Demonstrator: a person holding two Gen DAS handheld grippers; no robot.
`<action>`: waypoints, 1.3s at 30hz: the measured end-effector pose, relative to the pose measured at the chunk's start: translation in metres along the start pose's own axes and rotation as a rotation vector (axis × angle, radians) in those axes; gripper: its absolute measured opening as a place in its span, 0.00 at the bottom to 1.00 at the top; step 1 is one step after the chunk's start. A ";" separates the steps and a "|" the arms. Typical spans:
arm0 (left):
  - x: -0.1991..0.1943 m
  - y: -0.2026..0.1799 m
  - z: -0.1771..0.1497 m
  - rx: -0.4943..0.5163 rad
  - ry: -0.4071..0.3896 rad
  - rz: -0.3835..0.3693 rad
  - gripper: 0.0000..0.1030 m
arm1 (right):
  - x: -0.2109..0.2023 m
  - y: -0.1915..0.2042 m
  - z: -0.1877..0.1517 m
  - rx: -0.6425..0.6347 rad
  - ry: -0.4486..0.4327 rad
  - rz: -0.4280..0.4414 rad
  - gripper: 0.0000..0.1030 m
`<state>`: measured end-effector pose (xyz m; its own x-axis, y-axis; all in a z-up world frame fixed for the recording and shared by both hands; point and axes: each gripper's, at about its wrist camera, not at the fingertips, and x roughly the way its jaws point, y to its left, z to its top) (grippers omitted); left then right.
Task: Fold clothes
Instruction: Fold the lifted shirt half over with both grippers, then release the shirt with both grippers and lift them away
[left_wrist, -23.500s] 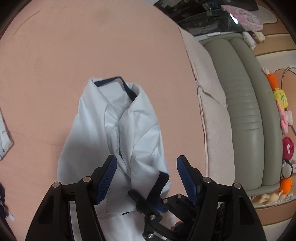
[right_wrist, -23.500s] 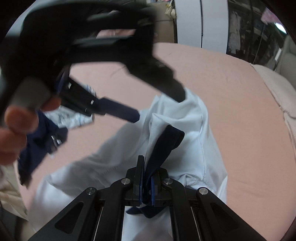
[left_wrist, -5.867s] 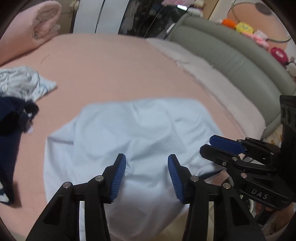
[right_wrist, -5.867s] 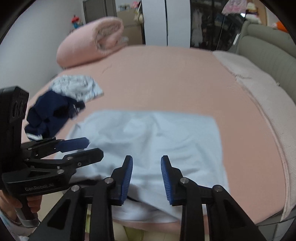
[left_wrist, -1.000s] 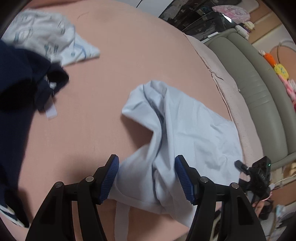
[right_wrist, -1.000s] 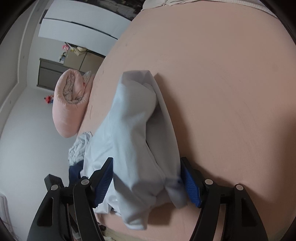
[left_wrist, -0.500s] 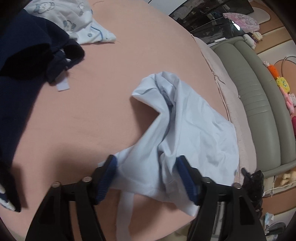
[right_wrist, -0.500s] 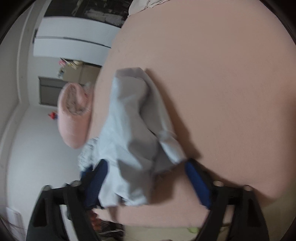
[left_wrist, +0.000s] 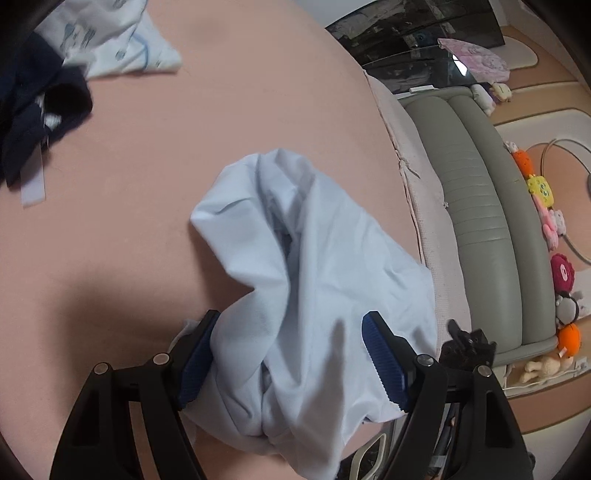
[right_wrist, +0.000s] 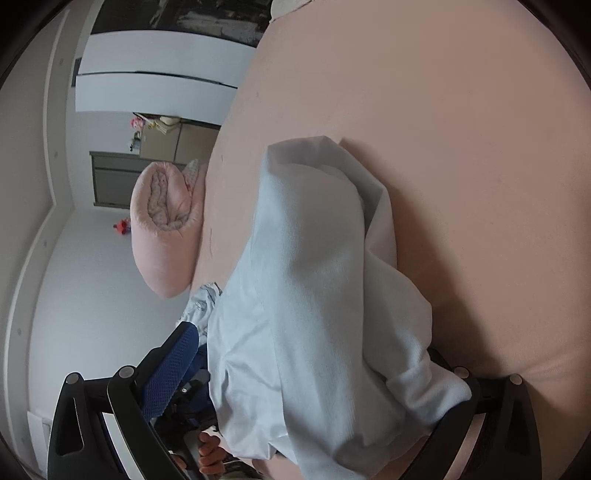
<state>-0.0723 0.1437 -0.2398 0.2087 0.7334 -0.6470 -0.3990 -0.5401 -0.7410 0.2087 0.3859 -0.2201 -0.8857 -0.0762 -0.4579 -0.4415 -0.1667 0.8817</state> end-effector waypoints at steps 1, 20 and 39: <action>-0.001 0.004 -0.001 -0.015 -0.014 -0.025 0.74 | -0.002 -0.002 -0.002 -0.008 -0.008 0.006 0.96; 0.013 -0.001 -0.006 -0.011 -0.012 0.080 0.19 | 0.002 0.071 -0.033 -0.443 -0.080 -0.525 0.16; 0.010 0.031 -0.011 -0.016 -0.010 -0.041 0.17 | 0.108 0.213 -0.175 -1.360 -0.137 -1.021 0.15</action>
<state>-0.0725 0.1295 -0.2715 0.2160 0.7590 -0.6142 -0.3764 -0.5158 -0.7696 0.0437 0.1700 -0.1018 -0.3791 0.6525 -0.6562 -0.4276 -0.7524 -0.5011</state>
